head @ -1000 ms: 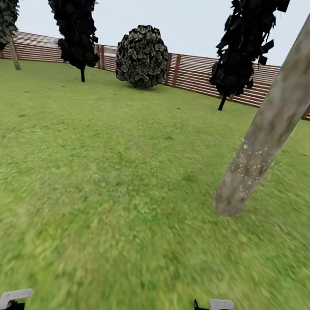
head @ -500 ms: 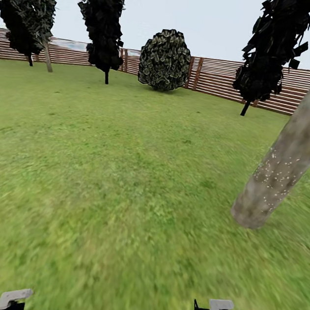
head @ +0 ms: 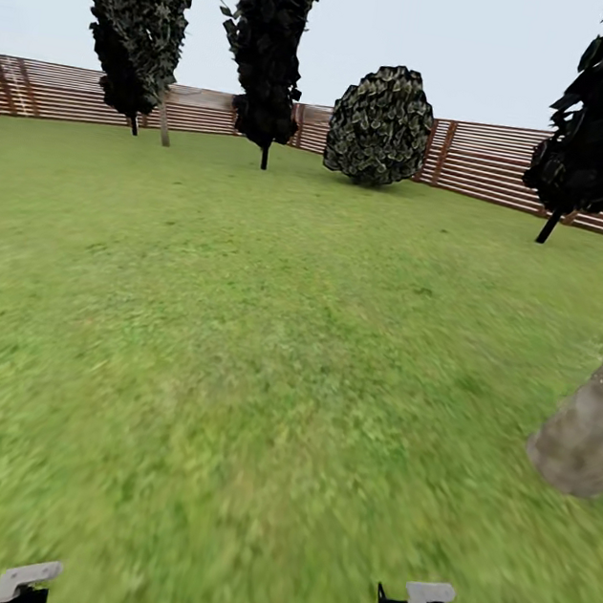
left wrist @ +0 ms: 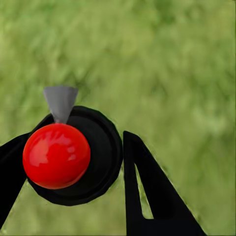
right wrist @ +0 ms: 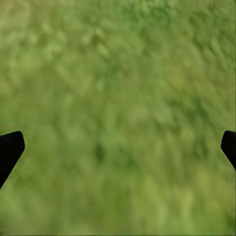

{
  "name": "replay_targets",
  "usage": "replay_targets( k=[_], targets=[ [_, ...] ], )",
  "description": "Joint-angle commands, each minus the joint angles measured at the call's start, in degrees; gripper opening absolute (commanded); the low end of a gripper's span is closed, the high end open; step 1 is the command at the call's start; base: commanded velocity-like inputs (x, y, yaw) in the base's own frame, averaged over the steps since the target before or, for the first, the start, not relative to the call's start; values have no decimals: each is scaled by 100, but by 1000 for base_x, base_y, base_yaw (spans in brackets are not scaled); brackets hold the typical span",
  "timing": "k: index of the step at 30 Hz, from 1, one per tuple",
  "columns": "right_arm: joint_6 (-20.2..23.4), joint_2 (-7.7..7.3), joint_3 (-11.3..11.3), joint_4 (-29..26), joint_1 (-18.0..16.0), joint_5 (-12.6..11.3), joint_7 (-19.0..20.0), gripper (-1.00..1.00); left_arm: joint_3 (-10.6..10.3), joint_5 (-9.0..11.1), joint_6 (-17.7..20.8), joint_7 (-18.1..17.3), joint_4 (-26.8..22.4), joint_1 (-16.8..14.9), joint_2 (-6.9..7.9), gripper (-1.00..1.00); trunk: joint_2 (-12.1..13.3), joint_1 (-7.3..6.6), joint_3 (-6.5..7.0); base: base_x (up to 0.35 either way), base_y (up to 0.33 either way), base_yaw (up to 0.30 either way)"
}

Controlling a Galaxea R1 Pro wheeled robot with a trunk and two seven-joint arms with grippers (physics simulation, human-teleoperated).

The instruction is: In the garden, pick up the pesticide atomizer on the floor and spray pesticide onto both trees until each tree trunk is fully covered.

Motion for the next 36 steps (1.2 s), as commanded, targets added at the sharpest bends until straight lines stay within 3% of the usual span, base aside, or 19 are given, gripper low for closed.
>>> replay_targets(
  k=[1, 36],
  targets=[
    [-2, 0, 1, 0, 0, 1, 0, 100, 1, 0, 0, 1, 0, 0, 0, -100, 0, 0, 0, 90, 330, 282],
    [-6, -6, -4, -1, 18, -6, 0, 100, 10, 36, 9, 1, 0, 0, 9, -100, 0, 0, 0, 91, 332, 282]
  ],
)
